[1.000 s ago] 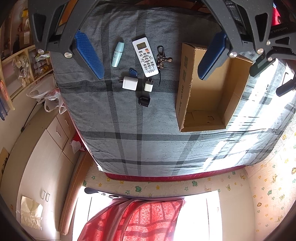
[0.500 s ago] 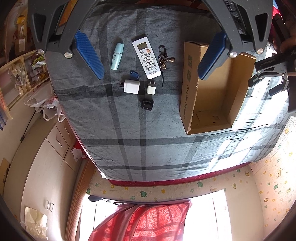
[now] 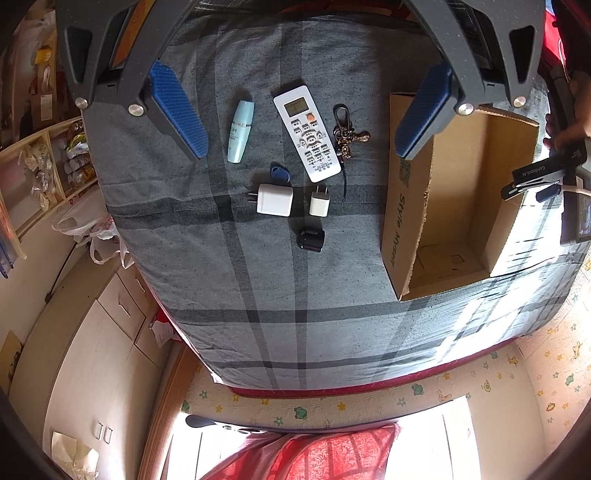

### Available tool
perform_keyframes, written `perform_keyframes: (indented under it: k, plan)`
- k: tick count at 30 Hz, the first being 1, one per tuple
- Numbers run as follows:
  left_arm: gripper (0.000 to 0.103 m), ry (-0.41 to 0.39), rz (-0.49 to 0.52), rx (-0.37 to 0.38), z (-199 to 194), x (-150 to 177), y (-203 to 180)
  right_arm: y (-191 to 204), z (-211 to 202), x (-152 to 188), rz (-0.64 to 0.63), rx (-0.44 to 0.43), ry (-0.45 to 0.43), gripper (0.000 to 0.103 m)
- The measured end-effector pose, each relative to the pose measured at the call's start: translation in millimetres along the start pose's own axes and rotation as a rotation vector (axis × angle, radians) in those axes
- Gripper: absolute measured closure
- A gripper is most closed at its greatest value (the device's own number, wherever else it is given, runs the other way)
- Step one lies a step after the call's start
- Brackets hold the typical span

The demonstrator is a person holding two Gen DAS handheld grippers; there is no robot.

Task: Organize rigid objects
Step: 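Move the left gripper to the box wall and clamp it, then grasp the light-blue bottle with the right gripper while the left gripper holds the box wall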

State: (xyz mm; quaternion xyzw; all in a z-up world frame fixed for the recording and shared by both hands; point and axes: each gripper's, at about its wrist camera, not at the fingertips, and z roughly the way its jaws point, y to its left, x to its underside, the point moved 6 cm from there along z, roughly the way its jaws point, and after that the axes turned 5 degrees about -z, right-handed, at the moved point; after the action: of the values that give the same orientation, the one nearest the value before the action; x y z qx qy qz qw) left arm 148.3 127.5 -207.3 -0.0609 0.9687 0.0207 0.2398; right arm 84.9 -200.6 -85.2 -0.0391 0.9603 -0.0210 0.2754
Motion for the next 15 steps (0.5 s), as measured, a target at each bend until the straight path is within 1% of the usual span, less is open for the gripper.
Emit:
perform_keyframes:
  k: [4, 6, 7, 8, 9, 10, 11, 14, 15]
  plan:
    - [0.002, 0.012, -0.013, 0.024, 8, 1, 1, 1, 4, 2, -0.001, 0.000, 0.013, 0.000]
    - [0.011, 0.021, -0.013, 0.031, 13, 2, 0, 2, 5, 2, -0.003, 0.002, 0.015, 0.000]
    - [0.027, 0.030, -0.015, 0.035, 16, 3, 1, 2, 5, 2, -0.003, 0.002, 0.016, 0.000]
    - [0.047, 0.044, -0.018, 0.034, 21, 4, 1, 2, 5, 2, -0.001, 0.002, 0.016, 0.000]
    - [0.058, 0.055, -0.019, 0.033, 24, 5, 1, 2, 5, 2, -0.001, 0.003, 0.016, 0.000]
    - [0.075, 0.064, -0.019, 0.039, 27, 6, 1, 2, 6, 2, -0.002, 0.005, 0.017, 0.000]
    - [0.082, 0.071, -0.022, 0.056, 31, 7, 0, 1, 6, 2, -0.002, 0.008, 0.016, 0.000]
    - [0.089, 0.098, -0.026, 0.076, 38, 10, 0, -3, 9, 1, 0.005, 0.017, 0.019, 0.000]
    - [0.089, 0.101, -0.028, 0.078, 40, 11, 1, -4, 9, 1, 0.008, 0.021, 0.019, 0.000]
